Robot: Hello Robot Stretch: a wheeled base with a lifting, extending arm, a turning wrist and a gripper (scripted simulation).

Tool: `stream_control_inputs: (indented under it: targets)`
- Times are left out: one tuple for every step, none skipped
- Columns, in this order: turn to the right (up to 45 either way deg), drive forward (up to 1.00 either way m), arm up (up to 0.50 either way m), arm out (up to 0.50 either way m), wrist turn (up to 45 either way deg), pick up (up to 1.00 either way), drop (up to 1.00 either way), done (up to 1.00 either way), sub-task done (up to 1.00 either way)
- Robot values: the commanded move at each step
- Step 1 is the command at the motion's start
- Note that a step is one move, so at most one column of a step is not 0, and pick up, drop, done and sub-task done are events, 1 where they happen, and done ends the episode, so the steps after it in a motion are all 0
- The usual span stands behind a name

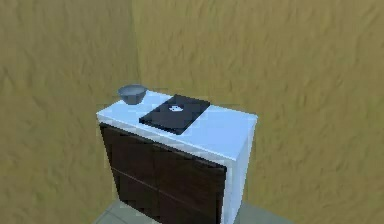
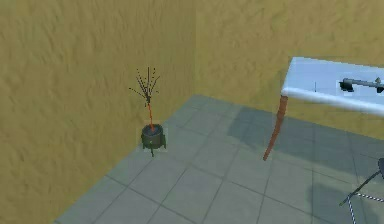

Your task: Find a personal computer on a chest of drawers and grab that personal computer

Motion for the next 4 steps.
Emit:
stream_control_inputs:
  targets:
    - [9.0,0.0,0.0,0.0,0.0,0.0,0.0,0.0,0.0]
    - [0.0,0.3,0.0,0.0,0.0,0.0,0.0,0.0,0.0]
    - [-45.0,0.0,0.0,0.0,0.0,0.0,0.0,0.0,0.0]
    - [-45.0,0.0,0.0,0.0,0.0,0.0,0.0,0.0,0.0]
